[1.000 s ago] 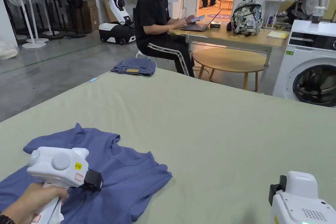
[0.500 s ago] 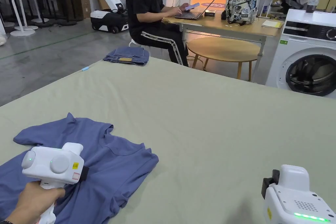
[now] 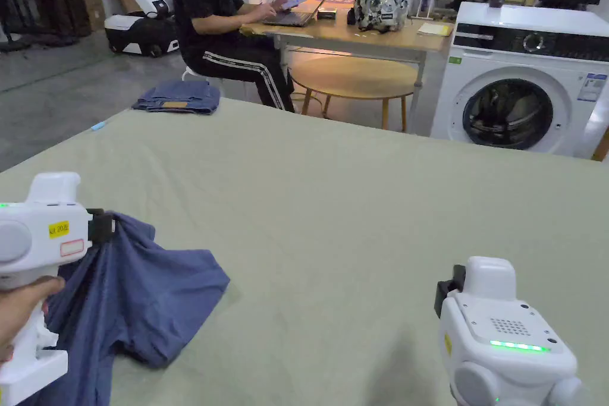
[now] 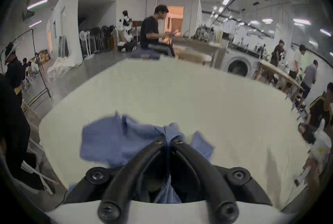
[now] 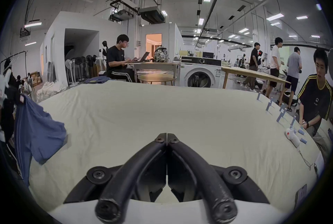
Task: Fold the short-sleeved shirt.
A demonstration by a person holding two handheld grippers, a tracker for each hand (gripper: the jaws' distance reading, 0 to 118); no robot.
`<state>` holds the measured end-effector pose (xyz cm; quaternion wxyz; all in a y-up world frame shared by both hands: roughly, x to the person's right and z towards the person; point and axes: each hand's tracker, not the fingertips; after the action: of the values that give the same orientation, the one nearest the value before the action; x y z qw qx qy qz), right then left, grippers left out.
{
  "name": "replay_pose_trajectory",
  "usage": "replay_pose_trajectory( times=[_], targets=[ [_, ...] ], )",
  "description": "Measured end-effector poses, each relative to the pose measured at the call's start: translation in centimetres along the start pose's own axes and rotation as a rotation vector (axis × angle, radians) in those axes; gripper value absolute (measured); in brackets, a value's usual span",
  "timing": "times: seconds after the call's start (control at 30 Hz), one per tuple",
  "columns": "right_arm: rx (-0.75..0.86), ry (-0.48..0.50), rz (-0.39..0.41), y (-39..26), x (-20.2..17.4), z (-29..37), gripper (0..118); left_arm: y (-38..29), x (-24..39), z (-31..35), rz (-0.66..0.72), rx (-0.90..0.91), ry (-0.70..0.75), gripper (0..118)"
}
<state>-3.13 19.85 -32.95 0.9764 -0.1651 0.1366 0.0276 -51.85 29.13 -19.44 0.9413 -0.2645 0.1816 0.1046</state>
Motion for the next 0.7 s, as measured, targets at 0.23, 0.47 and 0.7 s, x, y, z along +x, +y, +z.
replay_pose_trajectory(
  times=[0.23,0.47,0.7],
  targets=[
    [0.042,-0.016,-0.02,2.1,1.3,1.9,0,6.9,7.3,3.9,-0.102,0.156,-0.149,0],
    [0.078,-0.051,-0.05,2.6,4.2,4.0,0,8.9,17.3,2.9,-0.201,0.186,-0.352,0],
    [0.105,-0.148,-0.067,2.6,9.2,6.7,0,8.2,28.9,1.1,-0.257,0.144,-0.547,0]
  ],
)
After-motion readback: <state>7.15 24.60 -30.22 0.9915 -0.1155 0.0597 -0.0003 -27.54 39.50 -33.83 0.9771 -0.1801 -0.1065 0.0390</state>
